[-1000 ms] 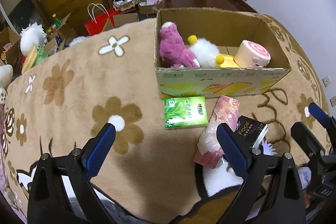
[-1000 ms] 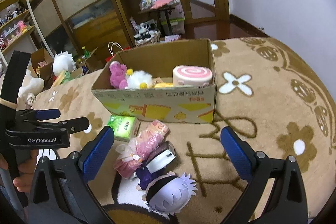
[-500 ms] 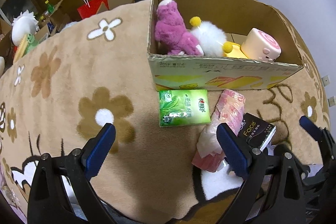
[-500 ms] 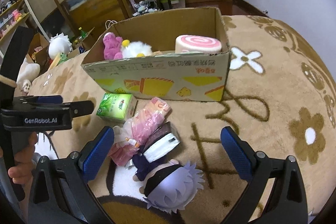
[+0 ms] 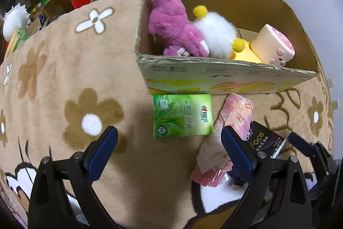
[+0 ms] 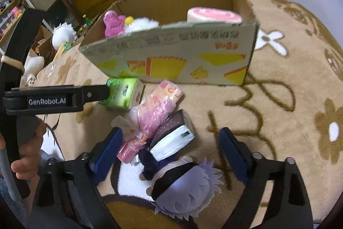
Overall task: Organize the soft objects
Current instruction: 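Grasp the green tissue pack with the left tool while the right tool grasps the black box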
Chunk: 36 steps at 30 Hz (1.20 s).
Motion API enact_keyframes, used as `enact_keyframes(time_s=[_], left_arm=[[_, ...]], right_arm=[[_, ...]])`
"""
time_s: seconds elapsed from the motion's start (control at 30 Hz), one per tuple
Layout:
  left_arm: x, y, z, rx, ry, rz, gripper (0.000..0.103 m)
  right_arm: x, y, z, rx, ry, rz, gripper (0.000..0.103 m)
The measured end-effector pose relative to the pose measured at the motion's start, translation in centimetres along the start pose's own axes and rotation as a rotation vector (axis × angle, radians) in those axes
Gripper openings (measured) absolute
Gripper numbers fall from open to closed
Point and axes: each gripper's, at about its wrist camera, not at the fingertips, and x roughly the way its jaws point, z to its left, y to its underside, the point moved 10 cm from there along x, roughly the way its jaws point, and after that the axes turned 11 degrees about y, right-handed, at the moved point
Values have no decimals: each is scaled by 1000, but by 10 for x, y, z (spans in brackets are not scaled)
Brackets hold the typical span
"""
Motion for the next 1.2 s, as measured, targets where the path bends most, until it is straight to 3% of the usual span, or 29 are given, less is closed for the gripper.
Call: enact_keyframes(time_s=[0.13, 0.2, 0.3, 0.8, 0.87, 1.0, 1.1, 1.2], left_arm=[[11, -2, -3, 12, 9, 21, 96], [17, -4, -4, 14, 15, 32, 96], [25, -7, -5, 19, 25, 44, 96], [59, -13, 7, -10, 12, 92, 95], [58, -15, 8, -20, 22, 85, 93], [62, -14, 13, -41, 56, 97, 75], [63, -14, 15, -67, 78, 99, 73], [59, -7, 15, -41, 40, 85, 73]], right_arm=[[13, 1, 3, -10, -5, 30, 79], [18, 1, 4, -13, -6, 43, 60], [25, 4, 7, -22, -7, 63, 47], [26, -6, 0, -15, 39, 43, 39], [24, -8, -5, -4, 46, 36, 39], [17, -12, -12, 8, 70, 13, 38], [12, -15, -21, 18, 108, -4, 38], [9, -19, -25, 25, 117, -16, 37]])
